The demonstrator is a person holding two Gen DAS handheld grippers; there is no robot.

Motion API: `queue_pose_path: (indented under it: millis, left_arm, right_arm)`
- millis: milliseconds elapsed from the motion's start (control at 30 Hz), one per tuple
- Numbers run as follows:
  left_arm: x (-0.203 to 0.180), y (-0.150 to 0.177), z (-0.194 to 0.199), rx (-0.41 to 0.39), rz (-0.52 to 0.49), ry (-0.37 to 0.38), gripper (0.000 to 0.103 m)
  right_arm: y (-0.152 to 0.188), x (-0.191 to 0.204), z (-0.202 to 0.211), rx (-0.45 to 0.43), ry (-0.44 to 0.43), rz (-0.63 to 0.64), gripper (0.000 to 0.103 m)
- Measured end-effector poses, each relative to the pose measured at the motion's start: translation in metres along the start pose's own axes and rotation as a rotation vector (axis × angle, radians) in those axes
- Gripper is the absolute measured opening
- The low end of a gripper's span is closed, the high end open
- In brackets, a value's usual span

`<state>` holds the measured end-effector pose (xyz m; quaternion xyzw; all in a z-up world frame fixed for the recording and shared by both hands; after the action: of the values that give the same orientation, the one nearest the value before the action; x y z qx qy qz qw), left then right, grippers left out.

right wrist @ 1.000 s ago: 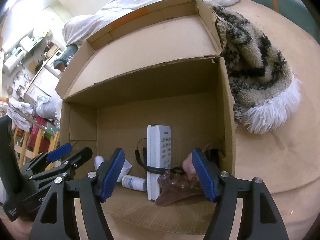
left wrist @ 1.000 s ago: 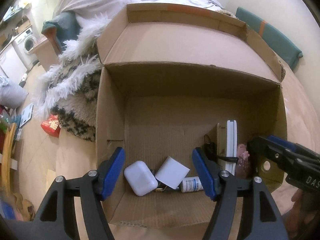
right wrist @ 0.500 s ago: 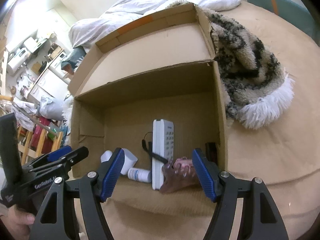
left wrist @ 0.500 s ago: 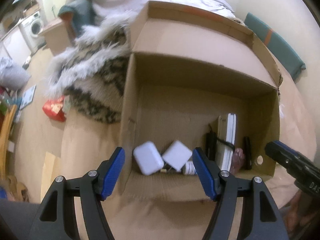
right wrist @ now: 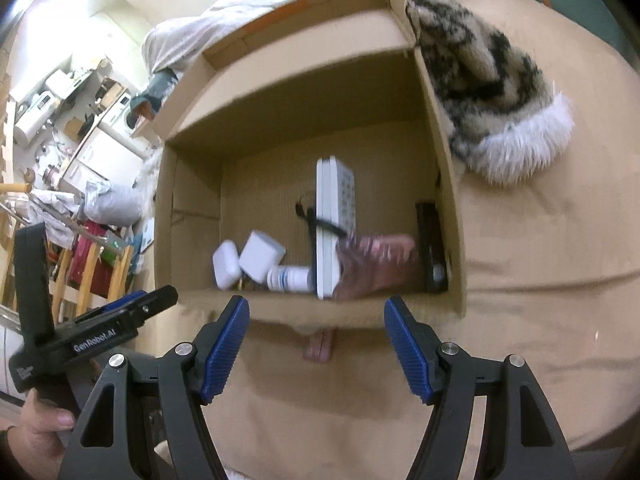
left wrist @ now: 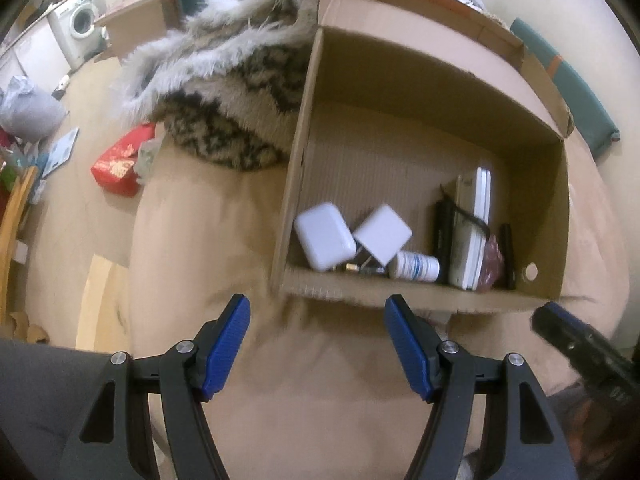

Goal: Organize rigid objects
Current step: 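Open both tools and withdraw them from the box, then grasp the white-capped pill bottle beside the box with the right tool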

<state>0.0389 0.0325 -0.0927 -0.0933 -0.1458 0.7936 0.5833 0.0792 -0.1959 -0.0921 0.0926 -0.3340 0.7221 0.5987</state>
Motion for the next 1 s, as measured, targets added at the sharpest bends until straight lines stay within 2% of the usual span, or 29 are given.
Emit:
queue_pose_path:
  millis: [167,300,433,633,833,1000]
  left_arm:
    - [0.008,0.008,0.000,-0.003,0.020,-0.044,0.067]
    - [0.015,0.012,-0.009,0.044,0.050,-0.046,0.067]
    - [0.024,0.012,-0.010,0.065,0.116,-0.025,0.067]
    - [0.024,0.010,-0.009,0.087,0.139,0.015,0.067]
    - [0.018,0.011,-0.007,0.094,0.121,0.030,0.067]
    - [0.016,0.011,-0.009,0.104,0.117,0.030,0.067]
  right_arm:
    - [0.017,-0.005,-0.017,0.080,0.035,-0.018,0.074]
    - [0.031,-0.022,-0.037,0.170,0.173,-0.013,0.074]
    - [0.041,-0.026,-0.055,0.232,0.215,0.004,0.074]
    - [0.035,-0.009,-0.081,0.239,0.211,0.071,0.074]
    - [0.025,0.009,-0.104,0.182,0.175,0.061,0.074]
    - [0.025,0.019,-0.124,0.194,0.229,0.136,0.074]
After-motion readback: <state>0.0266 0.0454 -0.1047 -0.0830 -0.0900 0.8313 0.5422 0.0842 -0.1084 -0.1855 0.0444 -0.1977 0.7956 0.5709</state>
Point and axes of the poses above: each gripper's, at about its wrist camera, not at the fingertips, and z roughly against the way its jaws point, x to its left, y to its underside, the point moved 5 cm from there along -z, roughly the way its jaws point, and after that the axes turned 9 degrees about -y, right-handed, at the moved point
